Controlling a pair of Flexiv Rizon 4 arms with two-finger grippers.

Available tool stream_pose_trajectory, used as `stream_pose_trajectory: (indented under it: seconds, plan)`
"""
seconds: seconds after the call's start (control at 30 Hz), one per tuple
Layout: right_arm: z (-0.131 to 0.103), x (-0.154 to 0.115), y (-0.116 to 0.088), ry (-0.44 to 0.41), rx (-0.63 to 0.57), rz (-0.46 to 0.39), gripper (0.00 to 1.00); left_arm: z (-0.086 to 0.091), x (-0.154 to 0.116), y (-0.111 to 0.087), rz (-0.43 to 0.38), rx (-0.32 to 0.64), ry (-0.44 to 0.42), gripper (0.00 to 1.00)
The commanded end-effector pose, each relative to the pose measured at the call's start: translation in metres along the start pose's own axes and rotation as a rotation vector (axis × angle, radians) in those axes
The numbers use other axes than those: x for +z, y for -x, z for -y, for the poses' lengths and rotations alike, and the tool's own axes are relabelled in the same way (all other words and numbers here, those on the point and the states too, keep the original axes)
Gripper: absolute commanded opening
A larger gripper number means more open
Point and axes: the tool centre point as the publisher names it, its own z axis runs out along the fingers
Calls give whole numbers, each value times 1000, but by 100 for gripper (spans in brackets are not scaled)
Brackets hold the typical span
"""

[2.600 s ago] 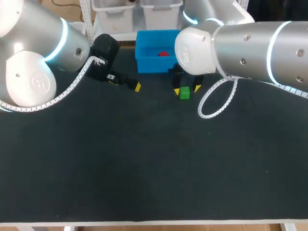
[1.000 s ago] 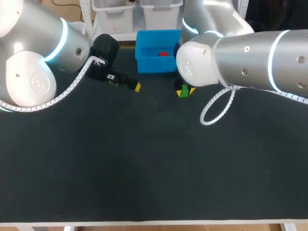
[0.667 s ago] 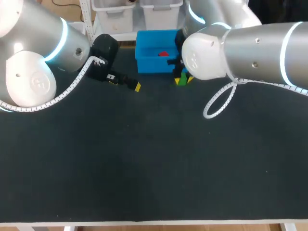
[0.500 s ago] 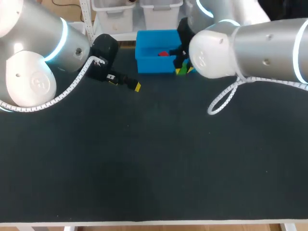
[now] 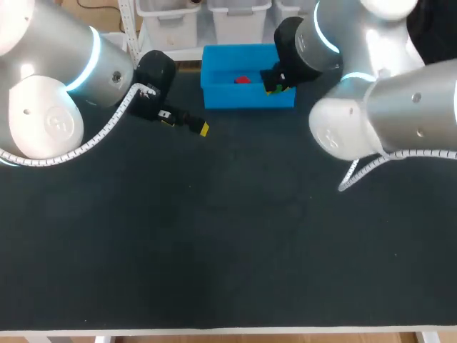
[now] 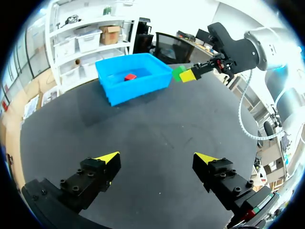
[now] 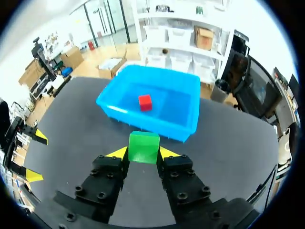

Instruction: Use the left arm to pick the red cube and place it into the blue plastic box first, then use the right arm to grasp the green cube and put it into the same blue plastic box after the first action is fully finished.

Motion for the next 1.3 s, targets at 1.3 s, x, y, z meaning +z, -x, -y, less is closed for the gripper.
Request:
stream_pose_trajectory:
  seconds: [1.3]
  plan:
    - [37, 55, 78, 25, 76, -34, 9, -2, -1, -2, 7, 4, -8, 100]
